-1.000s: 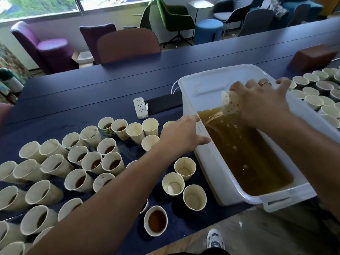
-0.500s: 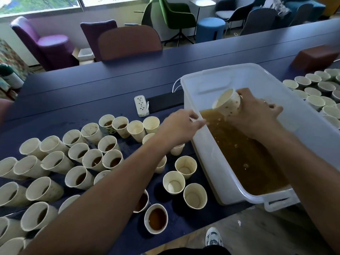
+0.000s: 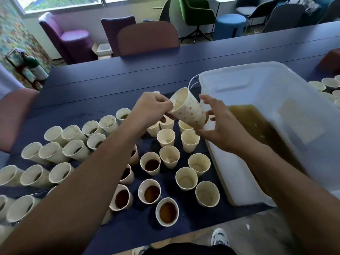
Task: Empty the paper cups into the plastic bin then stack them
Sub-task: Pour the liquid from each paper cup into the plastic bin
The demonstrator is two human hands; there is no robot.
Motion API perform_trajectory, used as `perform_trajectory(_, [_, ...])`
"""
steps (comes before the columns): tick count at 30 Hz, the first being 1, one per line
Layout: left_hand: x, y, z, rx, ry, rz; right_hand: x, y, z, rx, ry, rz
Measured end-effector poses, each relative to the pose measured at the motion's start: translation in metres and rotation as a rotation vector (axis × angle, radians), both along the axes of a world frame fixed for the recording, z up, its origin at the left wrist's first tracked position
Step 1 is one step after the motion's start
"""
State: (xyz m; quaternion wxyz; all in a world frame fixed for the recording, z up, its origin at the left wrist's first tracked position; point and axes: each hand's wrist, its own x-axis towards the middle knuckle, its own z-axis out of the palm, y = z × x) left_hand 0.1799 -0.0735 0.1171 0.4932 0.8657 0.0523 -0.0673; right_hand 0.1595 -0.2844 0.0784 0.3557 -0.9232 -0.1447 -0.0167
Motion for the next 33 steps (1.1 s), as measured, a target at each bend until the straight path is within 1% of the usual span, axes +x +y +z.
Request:
perform_trajectory(4, [0.006, 0.042, -0.015, 0.142, 0.004, 0.151, 0.002, 0.004, -0.008, 0.029, -0.049, -0.030])
perform_trajectory(8, [0.014, 0.075, -0.038, 0.316, 0.056, 0.239, 0.002, 0.006, -0.011, 0.006, -0.044, -0.017])
perform_trajectory(14, [0.023, 0.090, -0.075, 0.446, 0.210, 0.259, 0.003, 0.004, -0.017, -0.035, -0.067, 0.014])
perform_trajectory(21, [0.024, 0.088, -0.113, 0.519, 0.316, 0.237, 0.002, 0.006, -0.020, -0.079, -0.062, 0.012])
perform_trajectory(25, [0.020, 0.091, -0.133, 0.456, 0.400, 0.202, 0.001, 0.005, -0.019, -0.079, -0.055, 0.014])
perform_trajectory(27, [0.017, 0.090, -0.137, 0.498, 0.389, 0.170, 0.000, 0.006, -0.019, -0.084, -0.052, 0.012])
perform_trajectory(31, [0.005, 0.080, -0.140, 0.636, 0.449, -0.084, 0.000, 0.006, -0.018, -0.090, -0.047, 0.019])
perform_trajectory(33, [-0.003, 0.075, -0.148, 0.736, 0.485, -0.205, 0.000, 0.006, -0.018, -0.097, -0.053, 0.026])
